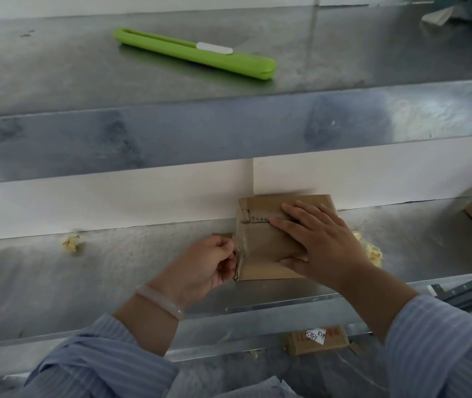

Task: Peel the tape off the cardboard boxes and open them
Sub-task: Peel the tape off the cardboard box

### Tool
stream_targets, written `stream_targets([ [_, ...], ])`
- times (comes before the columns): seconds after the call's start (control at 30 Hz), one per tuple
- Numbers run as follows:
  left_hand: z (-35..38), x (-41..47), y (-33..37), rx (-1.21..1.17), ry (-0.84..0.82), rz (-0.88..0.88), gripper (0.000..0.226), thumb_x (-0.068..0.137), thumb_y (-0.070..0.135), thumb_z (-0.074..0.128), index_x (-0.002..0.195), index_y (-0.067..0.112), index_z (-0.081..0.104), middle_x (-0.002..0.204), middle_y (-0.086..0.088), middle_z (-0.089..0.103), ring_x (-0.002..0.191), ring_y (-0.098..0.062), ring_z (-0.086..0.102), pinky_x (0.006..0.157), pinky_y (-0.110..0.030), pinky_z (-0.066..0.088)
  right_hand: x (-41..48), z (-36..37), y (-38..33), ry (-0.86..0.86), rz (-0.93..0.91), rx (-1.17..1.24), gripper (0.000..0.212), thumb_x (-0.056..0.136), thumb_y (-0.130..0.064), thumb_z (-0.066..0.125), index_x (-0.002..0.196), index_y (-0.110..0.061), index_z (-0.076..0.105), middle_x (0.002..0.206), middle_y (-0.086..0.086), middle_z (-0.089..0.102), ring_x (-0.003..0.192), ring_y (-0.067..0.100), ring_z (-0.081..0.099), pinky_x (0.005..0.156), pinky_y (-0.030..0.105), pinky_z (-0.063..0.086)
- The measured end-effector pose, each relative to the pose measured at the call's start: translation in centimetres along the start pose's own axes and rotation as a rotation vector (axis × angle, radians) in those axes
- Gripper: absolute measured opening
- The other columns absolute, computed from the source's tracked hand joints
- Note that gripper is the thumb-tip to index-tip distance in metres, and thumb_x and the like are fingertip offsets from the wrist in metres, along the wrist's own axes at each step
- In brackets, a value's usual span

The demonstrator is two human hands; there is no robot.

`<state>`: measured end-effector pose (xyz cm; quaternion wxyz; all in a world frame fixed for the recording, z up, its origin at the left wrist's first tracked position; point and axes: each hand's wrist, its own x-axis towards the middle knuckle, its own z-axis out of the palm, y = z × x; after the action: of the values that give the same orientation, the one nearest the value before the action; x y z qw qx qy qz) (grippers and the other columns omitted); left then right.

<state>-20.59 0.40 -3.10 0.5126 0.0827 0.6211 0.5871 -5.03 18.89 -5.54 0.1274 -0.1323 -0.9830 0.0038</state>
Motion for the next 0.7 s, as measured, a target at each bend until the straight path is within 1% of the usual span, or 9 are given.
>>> stream_targets([
  [0.13,0.5,0.1,-1.0,0.175,0.119,0.171,0.022,0.1,0.003,0.041,0.082,0.008,0.051,0.079,-0.007,0.055,0.071,-0.014,0.053,0.068,-0.024,0.051,0.0,0.0,0.0,0.001,-0.001,0.002,0.074,0.075,-0.07,0.049,0.142,-0.037,0.044,0.15,-0.004,0.044,0.139,0.023,0.039,0.115,0.049,0.031],
  [0.2,0.6,-0.1,-1.4,0.207,0.186,0.276,0.017,0.1,0.003,0.039,0.087,0.007,0.05,0.083,-0.006,0.06,0.074,-0.014,0.058,0.068,-0.02,0.053,0.0,0.0,0.0,0.001,0.007,0.0,0.074,0.076,-0.07,0.048,0.142,-0.037,0.043,0.15,-0.003,0.044,0.139,0.023,0.04,0.114,0.05,0.031],
  [0.27,-0.1,-0.3,-1.4,0.183,0.215,0.329,0.014,0.101,0.003,0.038,0.092,0.007,0.049,0.086,-0.006,0.065,0.076,-0.013,0.063,0.067,-0.02,0.054,0.1,0.0,-0.1,0.0,0.02,-0.004,0.074,0.077,-0.071,0.046,0.142,-0.037,0.042,0.15,-0.003,0.044,0.139,0.023,0.04,0.114,0.05,0.031],
  [0.37,-1.2,-0.6,-1.0,0.143,0.17,0.268,0.008,0.097,0.001,0.048,0.1,0.008,0.05,0.094,-0.01,0.067,0.082,-0.013,0.066,0.072,-0.026,0.055,0.3,0.0,-0.2,-0.01,0.022,-0.012,0.074,0.077,-0.071,0.046,0.143,-0.036,0.042,0.15,-0.002,0.043,0.14,0.024,0.039,0.115,0.05,0.031],
  [0.47,-1.0,-0.6,-1.2,0.126,0.079,0.16,0.023,0.091,0.0,0.058,0.111,0.009,0.055,0.099,-0.009,0.066,0.089,-0.017,0.064,0.078,-0.028,0.055,0.3,0.0,-0.2,-0.015,0.021,-0.019,0.075,0.078,-0.071,0.046,0.144,-0.036,0.04,0.151,-0.002,0.042,0.14,0.024,0.038,0.114,0.051,0.031],
  [0.53,-0.3,-0.3,-1.7,0.18,0.125,0.185,0.023,0.088,0.0,0.063,0.109,0.007,0.062,0.095,-0.008,0.068,0.086,-0.015,0.065,0.077,-0.025,0.056,0.3,0.1,-0.2,-0.011,0.02,-0.023,0.075,0.078,-0.071,0.048,0.144,-0.036,0.041,0.15,-0.001,0.043,0.14,0.025,0.039,0.114,0.051,0.031],
  [0.6,0.1,0.0,-2.0,0.201,0.232,0.24,0.02,0.084,0.002,0.069,0.103,0.005,0.068,0.083,-0.004,0.069,0.076,-0.012,0.065,0.076,-0.023,0.056,0.3,0.2,-0.3,-0.007,0.022,-0.022,0.075,0.077,-0.071,0.048,0.144,-0.036,0.041,0.15,-0.002,0.043,0.14,0.024,0.039,0.114,0.05,0.031],
  [0.67,0.1,-0.1,-2.3,0.222,0.279,0.277,0.011,0.082,0.004,0.071,0.089,0.013,0.071,0.075,-0.001,0.068,0.071,-0.01,0.064,0.071,-0.018,0.056,0.3,0.3,-0.3,-0.003,0.024,-0.016,0.076,0.077,-0.071,0.049,0.144,-0.036,0.041,0.15,-0.002,0.044,0.14,0.024,0.039,0.114,0.05,0.032],
  [0.7,0.2,-0.1,-2.4,0.225,0.287,0.287,0.011,0.083,0.005,0.071,0.083,0.016,0.07,0.076,-0.003,0.069,0.072,-0.012,0.064,0.068,-0.016,0.055,0.3,0.3,-0.2,-0.003,0.024,-0.016,0.076,0.077,-0.071,0.049,0.144,-0.036,0.041,0.15,-0.002,0.044,0.14,0.024,0.039,0.114,0.051,0.032],
])
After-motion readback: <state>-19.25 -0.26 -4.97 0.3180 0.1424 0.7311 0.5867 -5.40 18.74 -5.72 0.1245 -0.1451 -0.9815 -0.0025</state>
